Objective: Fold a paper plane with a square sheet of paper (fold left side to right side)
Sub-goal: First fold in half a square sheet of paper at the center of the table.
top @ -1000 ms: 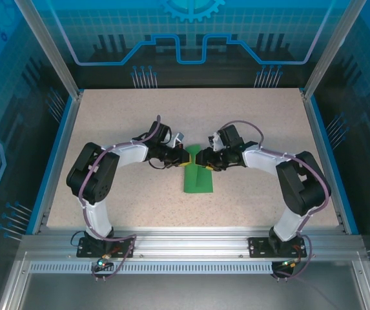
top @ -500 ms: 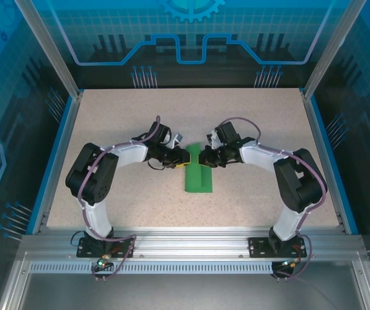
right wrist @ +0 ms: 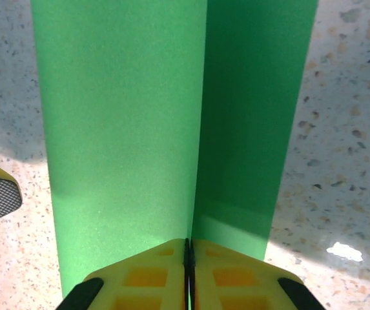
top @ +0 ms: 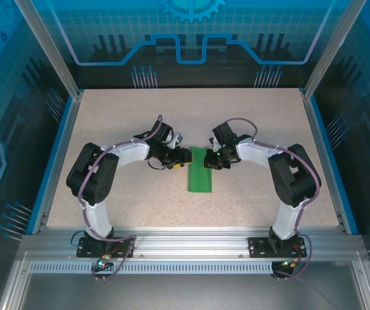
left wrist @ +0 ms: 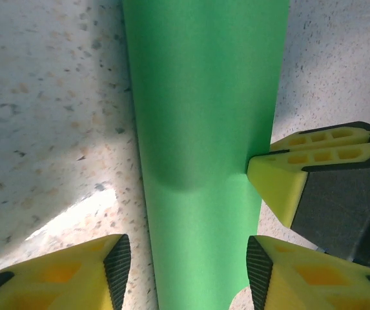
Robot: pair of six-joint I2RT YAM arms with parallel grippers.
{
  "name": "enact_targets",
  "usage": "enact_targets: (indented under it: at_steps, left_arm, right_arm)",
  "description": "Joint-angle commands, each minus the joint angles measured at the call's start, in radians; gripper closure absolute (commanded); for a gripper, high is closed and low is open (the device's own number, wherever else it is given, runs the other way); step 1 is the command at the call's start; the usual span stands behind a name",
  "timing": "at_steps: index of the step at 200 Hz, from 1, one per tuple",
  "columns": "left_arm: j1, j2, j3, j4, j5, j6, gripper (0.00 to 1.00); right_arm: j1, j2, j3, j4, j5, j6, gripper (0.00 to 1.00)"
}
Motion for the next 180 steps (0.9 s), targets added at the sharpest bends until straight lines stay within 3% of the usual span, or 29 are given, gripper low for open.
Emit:
enact_targets:
  at_steps: [1, 113, 146, 180]
  left_arm:
    - [-0.025, 0.045, 0.049, -0.051, -0.014, 0.007, 0.46]
    - [-0.074, 0.151, 0.139, -0.157, -0.088, -0.003, 0.53]
    - [-0.095, 0.194, 0.175, -0.198, -0.104, 0.012, 0.57]
    - [-0.102, 0.210, 0.193, -0.220, -0.117, 0.027, 0.58]
  right_arm:
    - [0.010, 0.012, 0.009, -0.029, 0.030, -0.011, 0.89]
    - [0.013, 0.016, -0.005, -0.042, 0.077, -0.016, 0.86]
    - [0.015, -0.015, -0.022, -0.033, 0.097, -0.022, 0.81]
    - [0.011, -0.112, -0.068, -0.022, 0.199, -0.019, 0.67]
